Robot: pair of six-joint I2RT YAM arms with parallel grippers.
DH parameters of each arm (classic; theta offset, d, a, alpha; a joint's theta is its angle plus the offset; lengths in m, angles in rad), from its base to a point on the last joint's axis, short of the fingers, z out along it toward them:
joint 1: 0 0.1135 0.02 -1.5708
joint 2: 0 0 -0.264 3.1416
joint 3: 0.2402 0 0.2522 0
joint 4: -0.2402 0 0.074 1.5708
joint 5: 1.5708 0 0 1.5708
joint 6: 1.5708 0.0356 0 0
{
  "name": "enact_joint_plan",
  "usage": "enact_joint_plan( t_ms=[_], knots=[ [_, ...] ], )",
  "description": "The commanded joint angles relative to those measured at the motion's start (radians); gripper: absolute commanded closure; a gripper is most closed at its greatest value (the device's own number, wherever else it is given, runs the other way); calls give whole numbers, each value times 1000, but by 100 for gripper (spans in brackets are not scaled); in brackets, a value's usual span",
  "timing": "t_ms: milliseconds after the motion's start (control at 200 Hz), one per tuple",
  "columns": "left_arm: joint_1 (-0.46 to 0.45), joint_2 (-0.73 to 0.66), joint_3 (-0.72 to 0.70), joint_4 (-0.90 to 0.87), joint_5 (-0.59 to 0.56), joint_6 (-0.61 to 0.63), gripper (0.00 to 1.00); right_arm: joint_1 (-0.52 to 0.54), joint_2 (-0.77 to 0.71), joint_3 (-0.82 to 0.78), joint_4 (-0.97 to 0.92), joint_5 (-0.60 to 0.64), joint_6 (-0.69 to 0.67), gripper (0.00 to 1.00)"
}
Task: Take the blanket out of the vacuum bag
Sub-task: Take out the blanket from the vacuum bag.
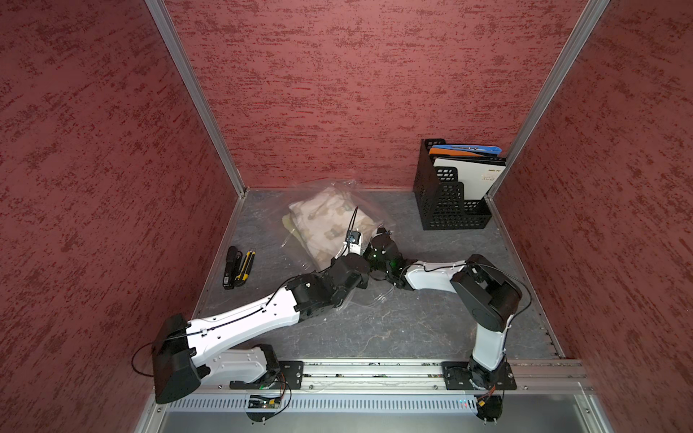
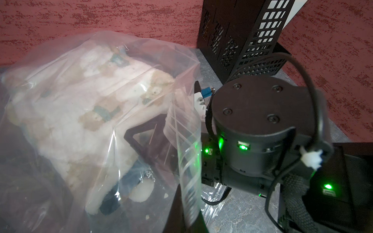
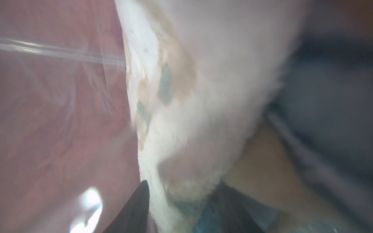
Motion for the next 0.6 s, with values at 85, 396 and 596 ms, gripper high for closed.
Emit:
enact_joint_plan(
  t_ms=[85, 396, 596],
  knots=[
    [-3, 0, -14, 32, 15, -16, 100, -16, 30, 56, 75, 16, -21, 61],
    [-3, 11, -11, 44, 26, -17, 100, -10, 129, 98, 155, 7, -3, 43],
    [-3, 14, -19, 47, 28, -21, 100, -10, 142, 121, 170, 9, -27, 61]
  ],
)
